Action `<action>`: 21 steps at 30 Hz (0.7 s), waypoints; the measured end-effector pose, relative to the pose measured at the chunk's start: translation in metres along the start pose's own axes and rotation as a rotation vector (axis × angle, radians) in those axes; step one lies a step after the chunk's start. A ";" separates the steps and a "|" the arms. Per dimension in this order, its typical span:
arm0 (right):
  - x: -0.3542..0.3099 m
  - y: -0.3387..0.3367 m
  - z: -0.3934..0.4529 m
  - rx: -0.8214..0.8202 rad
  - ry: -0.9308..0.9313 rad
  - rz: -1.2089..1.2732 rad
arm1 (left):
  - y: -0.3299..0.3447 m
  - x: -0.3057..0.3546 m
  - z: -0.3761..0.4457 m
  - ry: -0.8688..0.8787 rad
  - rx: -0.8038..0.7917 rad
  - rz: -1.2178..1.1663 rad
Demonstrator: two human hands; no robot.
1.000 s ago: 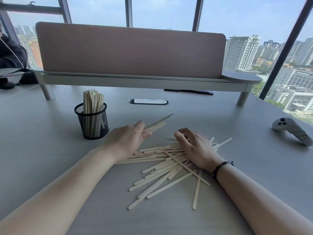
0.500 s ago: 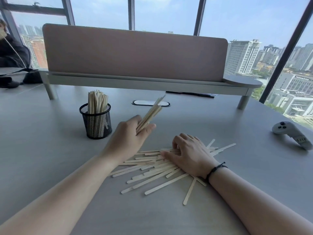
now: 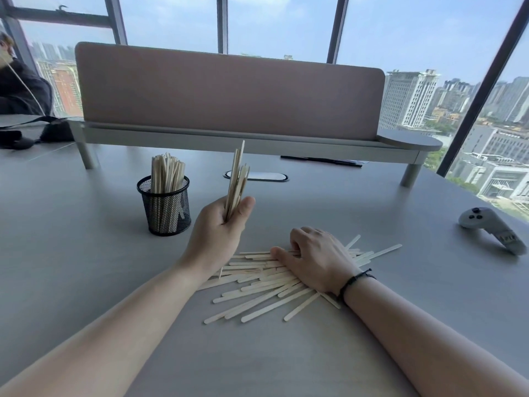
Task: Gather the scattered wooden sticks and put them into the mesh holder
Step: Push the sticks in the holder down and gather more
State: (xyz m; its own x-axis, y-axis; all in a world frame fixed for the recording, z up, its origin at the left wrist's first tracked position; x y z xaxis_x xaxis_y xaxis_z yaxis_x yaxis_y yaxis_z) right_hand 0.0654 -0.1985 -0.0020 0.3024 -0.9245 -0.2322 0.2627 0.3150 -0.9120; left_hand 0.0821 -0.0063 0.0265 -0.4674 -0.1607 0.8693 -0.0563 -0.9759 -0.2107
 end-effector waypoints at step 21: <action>-0.017 0.002 -0.018 -0.258 -0.137 0.136 | -0.004 -0.004 -0.001 -0.019 0.024 0.008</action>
State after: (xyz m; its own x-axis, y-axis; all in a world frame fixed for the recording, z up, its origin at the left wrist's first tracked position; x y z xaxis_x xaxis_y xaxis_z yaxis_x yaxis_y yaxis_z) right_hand 0.0441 -0.1859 -0.0054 0.4442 -0.8345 -0.3259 -0.0242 0.3525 -0.9355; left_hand 0.0835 -0.0015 0.0231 -0.4507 -0.1711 0.8761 -0.0313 -0.9778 -0.2070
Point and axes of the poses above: each hand's wrist, its own z-axis towards the middle knuckle, its own y-axis out of the palm, x = y × z, the point moved 7 cm from there along z, towards the middle knuckle, and after that the axes turned 4 degrees about z, right-handed, at the moved point
